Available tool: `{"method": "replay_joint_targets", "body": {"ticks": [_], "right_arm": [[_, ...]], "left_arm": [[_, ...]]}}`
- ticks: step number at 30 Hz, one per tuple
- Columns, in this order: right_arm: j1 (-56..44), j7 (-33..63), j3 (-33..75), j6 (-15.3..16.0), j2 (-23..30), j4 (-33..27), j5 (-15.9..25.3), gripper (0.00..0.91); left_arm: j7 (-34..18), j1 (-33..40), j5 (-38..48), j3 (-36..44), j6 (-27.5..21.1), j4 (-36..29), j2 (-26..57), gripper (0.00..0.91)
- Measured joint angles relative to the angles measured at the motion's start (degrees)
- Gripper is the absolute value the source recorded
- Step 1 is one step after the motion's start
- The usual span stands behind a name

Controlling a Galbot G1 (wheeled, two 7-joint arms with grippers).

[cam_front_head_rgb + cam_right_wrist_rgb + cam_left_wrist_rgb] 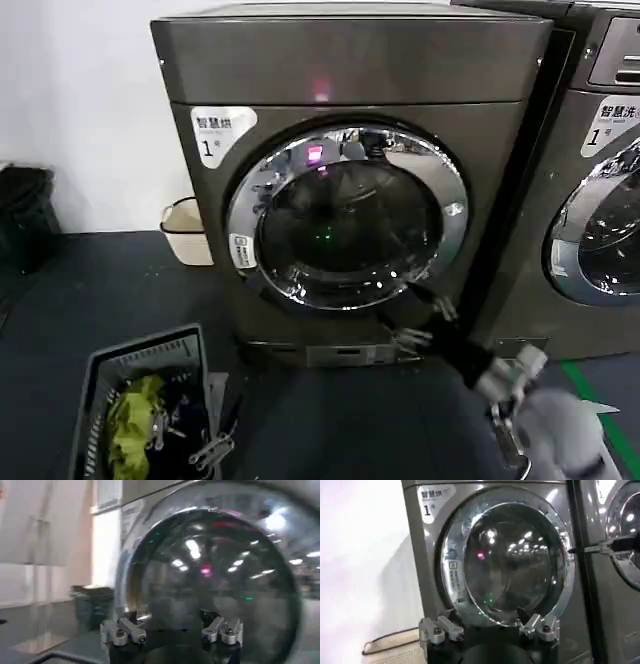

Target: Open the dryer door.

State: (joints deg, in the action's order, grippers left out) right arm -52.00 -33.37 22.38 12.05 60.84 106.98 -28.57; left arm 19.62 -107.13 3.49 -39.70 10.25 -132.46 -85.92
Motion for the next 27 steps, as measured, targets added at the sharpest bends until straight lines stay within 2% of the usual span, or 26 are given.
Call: {"method": "replay_joint_targets", "body": {"ticks": [3,8,16,21,27], "right_arm": [[4.57,-1.49,-4.46,-0.02,0.13,-3.83,-1.65,0.907],[11.06,-1.99,-10.97,0.18,0.96,-8.61,-1.70,0.907],[19.54,-1.63,-20.24,0.68,4.08,-14.82,-1.07,0.907],[23.53,-1.22,-24.01,-1.03,6.63,-18.24,0.59,0.907],[27.46,-0.78,-26.32,-1.08,10.09,-23.15,1.28,0.907]], "left_arm": [[0.00,0.41,0.27,-0.13,0.02,0.22,0.22,0.907],[0.29,0.56,0.47,-0.40,0.08,-0.17,0.20,0.907],[-0.79,0.75,-0.49,-0.49,-3.23,-0.33,-0.21,0.907],[-1.10,0.63,-0.52,-0.64,-3.73,-0.73,-0.48,0.907],[-0.78,0.65,-2.54,-0.16,-4.45,-1.03,-0.88,0.907]]}}
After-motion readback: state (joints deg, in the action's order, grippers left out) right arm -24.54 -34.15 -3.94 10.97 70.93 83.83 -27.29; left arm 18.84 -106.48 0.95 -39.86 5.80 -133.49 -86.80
